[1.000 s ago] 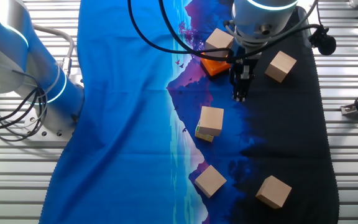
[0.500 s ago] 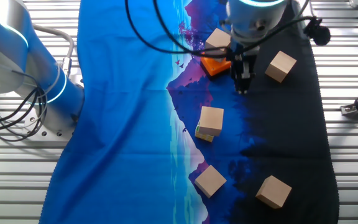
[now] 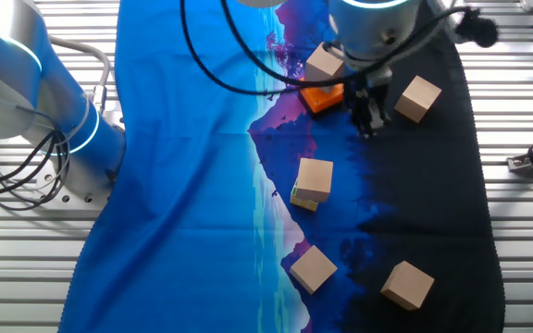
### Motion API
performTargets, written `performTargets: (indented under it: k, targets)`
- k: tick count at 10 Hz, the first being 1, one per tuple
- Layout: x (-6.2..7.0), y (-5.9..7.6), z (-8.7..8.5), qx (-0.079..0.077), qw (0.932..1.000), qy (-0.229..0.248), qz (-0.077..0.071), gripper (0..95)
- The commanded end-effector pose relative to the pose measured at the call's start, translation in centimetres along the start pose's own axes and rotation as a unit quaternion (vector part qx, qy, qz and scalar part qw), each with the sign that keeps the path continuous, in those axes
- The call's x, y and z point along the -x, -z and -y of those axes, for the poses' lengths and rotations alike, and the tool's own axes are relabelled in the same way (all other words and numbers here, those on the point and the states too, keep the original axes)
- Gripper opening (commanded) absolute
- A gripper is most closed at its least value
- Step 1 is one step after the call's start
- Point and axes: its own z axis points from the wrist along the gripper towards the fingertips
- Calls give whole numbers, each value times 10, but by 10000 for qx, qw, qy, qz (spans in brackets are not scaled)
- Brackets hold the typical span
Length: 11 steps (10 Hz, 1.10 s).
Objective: Stack the blocks in a vertical line of five
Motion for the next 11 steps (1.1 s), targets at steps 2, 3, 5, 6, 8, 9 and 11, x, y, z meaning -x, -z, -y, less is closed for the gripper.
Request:
performTargets:
  k: [2, 3, 5, 6, 8, 9, 11]
  targets:
    - [-4, 2, 19, 187, 9991, 367, 28, 570]
    - [-8, -5, 20, 324, 9986, 415, 65, 760]
    - [-17, -16, 18, 541, 9978, 374, 120, 950]
    - [-24, -22, 15, 540, 9977, 404, 78, 950]
    - [-32, -28, 12, 568, 9969, 551, 25, 950]
    - [-33, -29, 12, 567, 9977, 378, 31, 950]
    - [-33, -29, 12, 544, 9980, -307, 11, 950]
